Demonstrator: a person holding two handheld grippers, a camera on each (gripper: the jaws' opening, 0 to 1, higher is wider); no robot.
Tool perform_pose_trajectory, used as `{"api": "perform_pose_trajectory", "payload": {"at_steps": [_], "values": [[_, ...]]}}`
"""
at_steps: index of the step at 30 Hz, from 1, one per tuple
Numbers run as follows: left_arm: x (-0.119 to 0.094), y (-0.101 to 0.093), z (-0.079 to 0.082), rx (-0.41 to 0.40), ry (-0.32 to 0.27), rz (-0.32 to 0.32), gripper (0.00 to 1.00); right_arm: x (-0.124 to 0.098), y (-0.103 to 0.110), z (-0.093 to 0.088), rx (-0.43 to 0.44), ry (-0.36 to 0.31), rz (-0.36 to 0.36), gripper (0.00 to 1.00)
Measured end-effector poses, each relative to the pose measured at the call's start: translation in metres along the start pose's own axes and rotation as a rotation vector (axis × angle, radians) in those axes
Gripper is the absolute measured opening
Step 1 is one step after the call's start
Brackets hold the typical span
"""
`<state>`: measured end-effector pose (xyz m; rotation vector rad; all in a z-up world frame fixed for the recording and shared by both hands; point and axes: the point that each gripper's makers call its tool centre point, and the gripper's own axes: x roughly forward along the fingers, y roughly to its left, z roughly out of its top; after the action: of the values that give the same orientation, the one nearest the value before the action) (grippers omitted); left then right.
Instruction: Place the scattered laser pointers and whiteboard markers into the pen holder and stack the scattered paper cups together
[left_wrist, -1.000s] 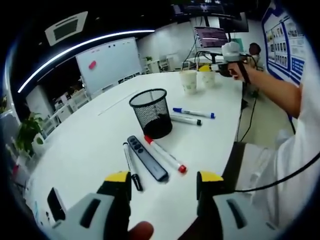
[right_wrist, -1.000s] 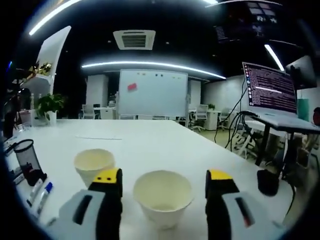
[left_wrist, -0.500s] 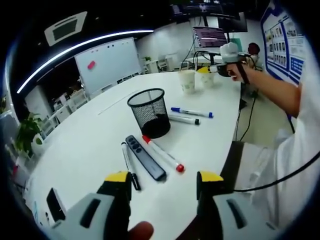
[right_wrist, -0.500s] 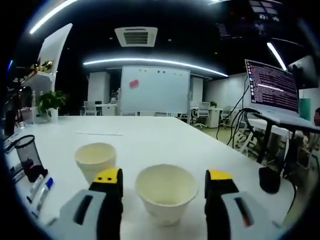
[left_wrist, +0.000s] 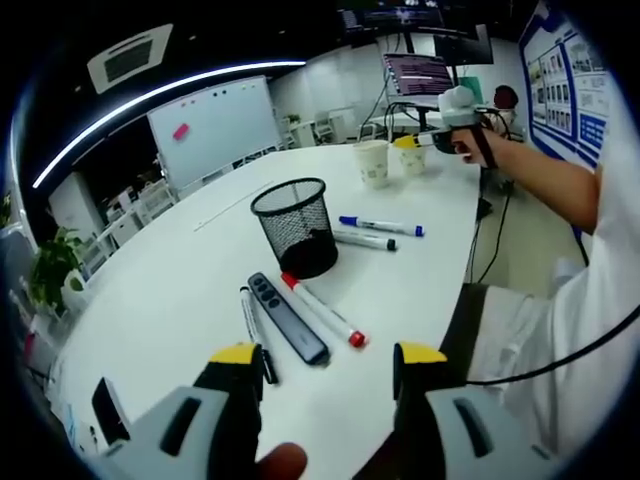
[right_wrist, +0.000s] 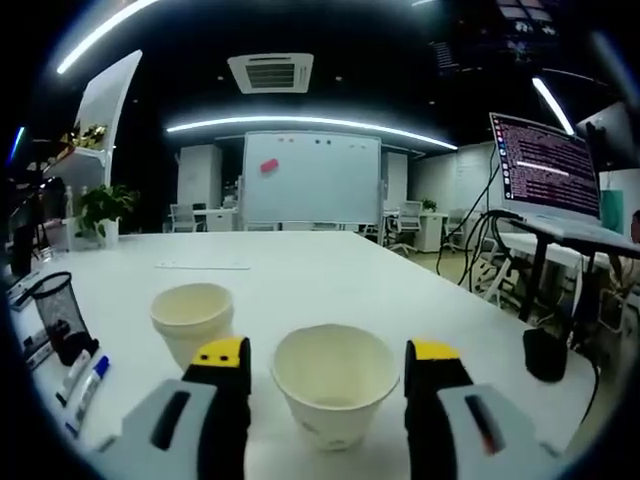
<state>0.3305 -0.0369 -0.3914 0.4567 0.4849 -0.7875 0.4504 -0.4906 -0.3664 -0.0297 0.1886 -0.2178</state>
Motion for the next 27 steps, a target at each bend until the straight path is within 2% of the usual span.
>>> {"api": "perform_pose_trajectory", "payload": {"at_steps": [9,15,27], "values": [[0.0019,0.0049,-0.0042,-0.001,0.006,0.006,0.53,0.0005,-0.0037,0.0012,0.018,-0.007,-0.021,0.56],[0.0016,0.0085,-0.0048,0.001,0.001,0.01,0.53,0.0015,-0.0005,-0.0045,-0.006,0.015,-0.013,0.53],[0.0003,0.0081,-0.0059,0.004,0.005,0.013,0.53,0.0005,0.0048,0.0017,-0.05,-0.014,-0.002,0.52]]}}
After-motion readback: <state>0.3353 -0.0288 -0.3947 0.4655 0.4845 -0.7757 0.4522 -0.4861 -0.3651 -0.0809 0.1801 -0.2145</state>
